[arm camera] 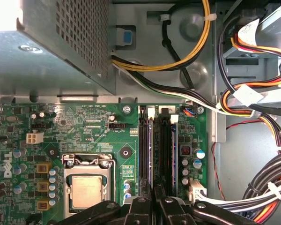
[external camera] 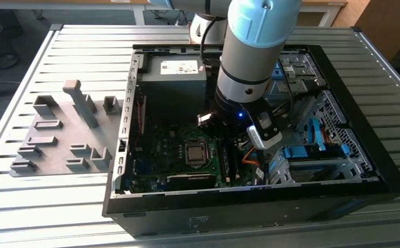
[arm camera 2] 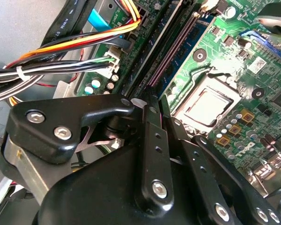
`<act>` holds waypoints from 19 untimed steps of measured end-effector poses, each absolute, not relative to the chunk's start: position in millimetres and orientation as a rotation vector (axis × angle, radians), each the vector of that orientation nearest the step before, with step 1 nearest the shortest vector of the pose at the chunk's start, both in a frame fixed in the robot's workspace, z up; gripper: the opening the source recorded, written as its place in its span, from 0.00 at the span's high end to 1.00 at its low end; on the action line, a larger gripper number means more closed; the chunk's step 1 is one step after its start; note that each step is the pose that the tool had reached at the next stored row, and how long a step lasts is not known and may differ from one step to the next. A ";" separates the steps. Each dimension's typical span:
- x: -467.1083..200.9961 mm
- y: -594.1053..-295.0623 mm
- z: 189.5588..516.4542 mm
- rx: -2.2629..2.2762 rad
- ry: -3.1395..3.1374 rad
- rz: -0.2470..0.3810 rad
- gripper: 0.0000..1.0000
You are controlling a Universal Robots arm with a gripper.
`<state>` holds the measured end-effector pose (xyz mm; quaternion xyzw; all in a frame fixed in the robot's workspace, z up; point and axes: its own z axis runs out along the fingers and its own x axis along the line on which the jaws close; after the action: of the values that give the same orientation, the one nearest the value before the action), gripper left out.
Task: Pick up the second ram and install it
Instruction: 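Insert the second ram into the second slot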
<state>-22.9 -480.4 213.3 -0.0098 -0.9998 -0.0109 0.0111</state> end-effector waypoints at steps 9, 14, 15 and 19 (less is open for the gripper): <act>-22.9 -480.4 211.5 -0.041 -3.119 -0.034 0.86; -22.9 -480.4 211.5 -0.041 -3.119 -0.035 0.86; -22.9 -480.4 212.3 -0.041 -3.119 -0.035 0.86; -22.9 -480.4 214.2 -0.041 -3.118 -0.036 0.86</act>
<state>-22.9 -480.4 214.2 -0.0131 -0.9998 -0.0115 0.0113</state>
